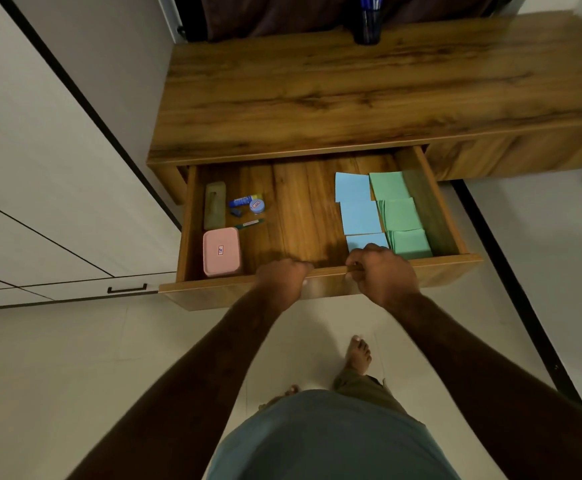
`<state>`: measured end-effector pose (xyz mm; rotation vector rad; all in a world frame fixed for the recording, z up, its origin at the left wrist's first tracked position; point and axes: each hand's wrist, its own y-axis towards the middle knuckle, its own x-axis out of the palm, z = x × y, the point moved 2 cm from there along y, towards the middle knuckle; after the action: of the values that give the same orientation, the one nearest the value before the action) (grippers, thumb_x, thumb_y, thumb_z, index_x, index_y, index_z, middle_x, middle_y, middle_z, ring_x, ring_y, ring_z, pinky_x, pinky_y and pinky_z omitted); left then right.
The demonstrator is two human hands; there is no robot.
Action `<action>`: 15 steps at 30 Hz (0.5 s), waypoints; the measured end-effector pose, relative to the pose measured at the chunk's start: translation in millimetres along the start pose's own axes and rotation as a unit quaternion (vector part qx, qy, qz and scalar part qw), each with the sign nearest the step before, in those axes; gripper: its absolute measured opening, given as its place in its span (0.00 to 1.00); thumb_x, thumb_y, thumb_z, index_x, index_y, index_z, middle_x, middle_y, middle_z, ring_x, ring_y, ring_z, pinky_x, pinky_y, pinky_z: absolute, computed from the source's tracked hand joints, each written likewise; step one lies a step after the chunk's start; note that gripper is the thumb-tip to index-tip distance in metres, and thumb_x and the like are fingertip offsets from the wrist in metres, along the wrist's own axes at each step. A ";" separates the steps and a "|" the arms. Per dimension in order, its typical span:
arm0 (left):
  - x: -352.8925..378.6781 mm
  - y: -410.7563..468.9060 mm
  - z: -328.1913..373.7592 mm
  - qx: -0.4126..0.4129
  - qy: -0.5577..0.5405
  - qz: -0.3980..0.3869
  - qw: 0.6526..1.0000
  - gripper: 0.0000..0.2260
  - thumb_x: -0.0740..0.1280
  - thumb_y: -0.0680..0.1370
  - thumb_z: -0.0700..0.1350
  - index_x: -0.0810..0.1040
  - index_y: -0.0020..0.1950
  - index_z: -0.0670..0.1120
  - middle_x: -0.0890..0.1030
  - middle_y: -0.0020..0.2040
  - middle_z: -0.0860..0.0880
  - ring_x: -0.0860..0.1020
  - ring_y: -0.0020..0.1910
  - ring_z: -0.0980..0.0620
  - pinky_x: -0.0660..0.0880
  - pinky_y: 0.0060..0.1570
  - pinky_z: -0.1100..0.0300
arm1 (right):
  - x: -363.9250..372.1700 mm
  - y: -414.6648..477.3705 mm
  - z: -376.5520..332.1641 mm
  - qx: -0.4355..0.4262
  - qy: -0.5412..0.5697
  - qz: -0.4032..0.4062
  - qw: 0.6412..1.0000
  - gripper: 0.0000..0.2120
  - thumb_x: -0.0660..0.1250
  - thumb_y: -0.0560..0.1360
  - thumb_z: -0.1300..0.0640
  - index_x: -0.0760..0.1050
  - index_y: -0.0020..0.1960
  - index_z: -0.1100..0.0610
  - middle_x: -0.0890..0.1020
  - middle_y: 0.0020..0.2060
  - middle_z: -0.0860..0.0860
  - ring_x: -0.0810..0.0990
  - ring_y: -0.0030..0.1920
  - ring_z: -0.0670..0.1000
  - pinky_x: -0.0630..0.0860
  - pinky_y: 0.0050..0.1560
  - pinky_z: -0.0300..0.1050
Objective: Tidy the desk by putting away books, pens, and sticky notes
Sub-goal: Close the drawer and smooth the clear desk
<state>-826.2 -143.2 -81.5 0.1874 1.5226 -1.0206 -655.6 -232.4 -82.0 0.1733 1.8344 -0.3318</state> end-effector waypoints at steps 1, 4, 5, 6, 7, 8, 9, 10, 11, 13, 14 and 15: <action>-0.3 0.0 0.5 -0.001 0.007 0.001 1.000 0.18 0.58 0.84 0.48 0.67 0.74 0.52 0.76 0.66 0.43 0.76 0.63 0.43 0.74 0.60 0.47 | 0.1 1.1 -0.5 0.005 -0.001 -0.002 1.000 0.06 0.68 0.76 0.48 0.79 0.53 0.45 0.80 0.48 0.48 0.80 0.50 0.53 0.76 0.49 0.46; -1.1 4.6 0.7 -0.001 0.019 -0.009 1.000 0.17 0.60 0.83 0.47 0.69 0.72 0.51 0.76 0.65 0.43 0.76 0.62 0.42 0.75 0.59 0.46 | 0.5 5.3 -1.9 0.017 -0.007 -0.013 1.000 0.05 0.68 0.77 0.49 0.79 0.53 0.45 0.80 0.48 0.47 0.79 0.50 0.52 0.74 0.49 0.45; -1.5 6.8 0.2 -0.002 0.018 -0.011 1.000 0.16 0.60 0.83 0.47 0.69 0.71 0.51 0.76 0.64 0.43 0.76 0.62 0.42 0.74 0.59 0.47 | 0.6 6.6 -2.1 0.018 -0.007 -0.015 1.000 0.05 0.68 0.77 0.49 0.79 0.52 0.45 0.80 0.48 0.47 0.80 0.50 0.52 0.75 0.49 0.46; -3.1 8.8 -0.2 -0.002 0.018 -0.008 1.000 0.16 0.61 0.83 0.46 0.70 0.71 0.51 0.76 0.64 0.43 0.76 0.61 0.42 0.74 0.58 0.47 | 0.5 8.8 -2.1 0.020 -0.008 -0.014 1.000 0.05 0.68 0.77 0.49 0.79 0.52 0.45 0.80 0.47 0.47 0.80 0.50 0.52 0.76 0.50 0.46; -4.6 10.5 -0.6 -0.002 0.021 -0.001 1.000 0.16 0.61 0.82 0.46 0.71 0.70 0.51 0.77 0.64 0.43 0.76 0.61 0.43 0.75 0.57 0.48 | 0.6 10.8 -2.1 0.024 -0.009 -0.013 1.000 0.05 0.69 0.76 0.49 0.79 0.52 0.45 0.80 0.47 0.47 0.80 0.50 0.52 0.77 0.50 0.47; -5.6 12.2 -1.4 -0.001 0.022 0.007 1.000 0.16 0.61 0.82 0.45 0.71 0.70 0.51 0.77 0.63 0.43 0.77 0.61 0.43 0.75 0.57 0.49 | 0.5 12.6 -2.5 0.028 -0.009 -0.014 0.999 0.05 0.69 0.76 0.48 0.79 0.51 0.45 0.80 0.47 0.47 0.80 0.49 0.52 0.77 0.51 0.47; -6.7 14.4 -2.7 -0.002 0.021 0.013 1.000 0.16 0.62 0.82 0.45 0.71 0.70 0.51 0.77 0.63 0.44 0.77 0.60 0.43 0.75 0.56 0.49 | 0.1 15.7 -2.9 0.031 -0.009 -0.014 0.999 0.05 0.69 0.76 0.48 0.79 0.51 0.45 0.80 0.47 0.47 0.80 0.49 0.52 0.77 0.51 0.47; -7.0 17.1 -4.0 -0.003 0.020 0.014 1.000 0.16 0.62 0.82 0.45 0.71 0.70 0.50 0.77 0.62 0.44 0.77 0.60 0.43 0.75 0.56 0.49 | -0.4 18.4 -3.4 0.033 -0.009 -0.014 0.999 0.05 0.69 0.76 0.48 0.80 0.52 0.45 0.80 0.48 0.48 0.80 0.49 0.52 0.77 0.51 0.47; -7.6 20.5 -5.4 -0.003 0.019 0.014 1.000 0.15 0.62 0.82 0.45 0.72 0.69 0.50 0.78 0.62 0.44 0.77 0.60 0.43 0.75 0.56 0.50 | -1.0 21.8 -3.3 0.033 -0.008 -0.014 0.999 0.05 0.69 0.76 0.48 0.80 0.52 0.45 0.80 0.48 0.48 0.80 0.49 0.52 0.77 0.51 0.47; -10.4 28.9 -9.2 -0.006 0.012 0.011 1.000 0.15 0.62 0.82 0.46 0.72 0.69 0.50 0.78 0.61 0.44 0.78 0.59 0.44 0.75 0.54 0.51 | -2.4 29.4 -3.3 0.031 -0.006 -0.012 0.999 0.05 0.69 0.76 0.48 0.80 0.52 0.45 0.80 0.48 0.48 0.79 0.50 0.52 0.76 0.51 0.46; -13.3 34.2 -11.4 -0.007 0.006 0.007 1.000 0.15 0.63 0.82 0.46 0.72 0.69 0.50 0.78 0.61 0.44 0.78 0.58 0.44 0.74 0.54 0.51 | -4.2 34.4 -3.1 0.030 -0.007 -0.012 0.999 0.05 0.69 0.77 0.48 0.80 0.52 0.46 0.80 0.48 0.48 0.79 0.50 0.52 0.76 0.51 0.46; -15.5 39.1 -13.7 -0.008 0.000 0.002 1.000 0.15 0.63 0.82 0.46 0.72 0.68 0.50 0.78 0.60 0.44 0.78 0.58 0.45 0.74 0.53 0.52 | -5.6 39.1 -2.7 0.028 -0.008 -0.014 0.999 0.05 0.68 0.77 0.48 0.80 0.52 0.46 0.80 0.48 0.48 0.79 0.50 0.52 0.75 0.51 0.45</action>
<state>-807.1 -104.0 -88.6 0.1787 1.5283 -1.0061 -645.3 -194.1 -81.4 0.1841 1.8140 -0.4032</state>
